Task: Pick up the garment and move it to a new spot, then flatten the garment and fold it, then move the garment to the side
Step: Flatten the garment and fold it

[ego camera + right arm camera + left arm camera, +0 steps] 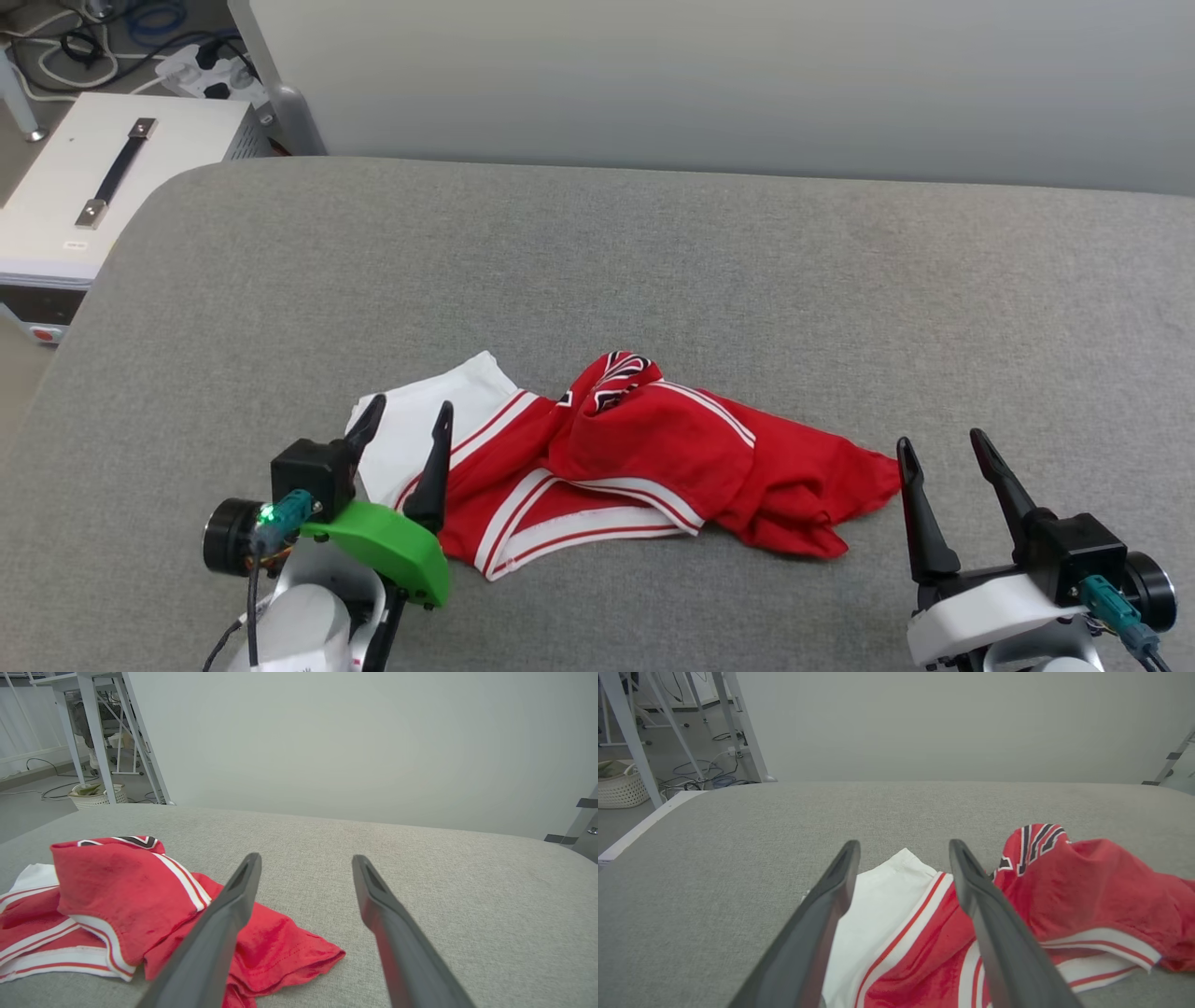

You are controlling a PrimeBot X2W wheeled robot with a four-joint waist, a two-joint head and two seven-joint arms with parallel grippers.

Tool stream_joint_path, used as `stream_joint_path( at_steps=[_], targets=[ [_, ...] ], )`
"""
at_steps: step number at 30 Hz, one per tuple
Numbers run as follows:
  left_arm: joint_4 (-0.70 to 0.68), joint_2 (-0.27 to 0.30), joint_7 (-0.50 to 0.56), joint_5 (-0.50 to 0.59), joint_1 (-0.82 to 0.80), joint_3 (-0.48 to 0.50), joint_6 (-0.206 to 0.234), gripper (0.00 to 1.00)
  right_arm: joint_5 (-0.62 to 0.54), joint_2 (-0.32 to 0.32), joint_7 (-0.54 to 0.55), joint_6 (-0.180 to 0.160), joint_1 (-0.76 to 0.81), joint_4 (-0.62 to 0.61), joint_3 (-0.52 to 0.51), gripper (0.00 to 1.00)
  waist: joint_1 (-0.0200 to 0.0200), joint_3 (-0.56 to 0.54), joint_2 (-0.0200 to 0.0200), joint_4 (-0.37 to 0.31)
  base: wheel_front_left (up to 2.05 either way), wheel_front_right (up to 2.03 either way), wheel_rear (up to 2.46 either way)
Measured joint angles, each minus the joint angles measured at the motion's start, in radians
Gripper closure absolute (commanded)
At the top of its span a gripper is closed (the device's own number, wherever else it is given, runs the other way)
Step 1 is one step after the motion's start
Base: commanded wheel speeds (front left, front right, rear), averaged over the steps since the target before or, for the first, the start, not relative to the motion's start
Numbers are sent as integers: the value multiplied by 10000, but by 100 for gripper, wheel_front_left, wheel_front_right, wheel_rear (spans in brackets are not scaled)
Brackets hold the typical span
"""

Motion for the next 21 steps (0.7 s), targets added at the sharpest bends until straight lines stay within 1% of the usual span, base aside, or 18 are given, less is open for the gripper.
stream_joint_path(
  at_steps=[2, 5, 9, 12, 15, 18, 21],
  targets=[
    [-257, -29, -297, 136, 4, -111, -113, 0, 0, 2, 0, 0, 66, -2, -27, 0, 0, -89, 0, 27, 0, 0, 0],
    [-790, -138, -506, 470, 97, -121, -109, 0, 0, 2, 0, 0, 143, -13, -82, 0, 0, -193, 0, 80, 0, 0, 0],
    [-1925, -516, -541, 909, 483, 194, -82, 0, 36, -2, 8, 0, 238, 27, -75, 0, -1, -232, 0, 182, 0, 0, 0],
    [-2257, -690, -541, 1367, 802, 125, -192, 0, 98, -36, 405, 0, 283, 213, -38, 0, 0, -186, 0, 263, 0, 0, 0],
    [-2460, -878, -541, 1605, 1024, 207, -282, 0, 303, -441, 1302, 0, 244, 230, 159, 0, 0, -110, 0, 374, 0, 0, 0],
    [-2575, -1043, -541, 1772, 1073, 314, -418, 0, 761, -1003, 2888, 0, 105, 81, 477, 0, -1, -4, 0, 502, 0, 0, 0],
    [-2583, -1185, -541, 1871, 1104, 435, -529, 0, 1250, -1716, 4753, 0, -199, -324, 932, 0, 0, 164, 0, 614, 0, 0, 0]
  ],
)
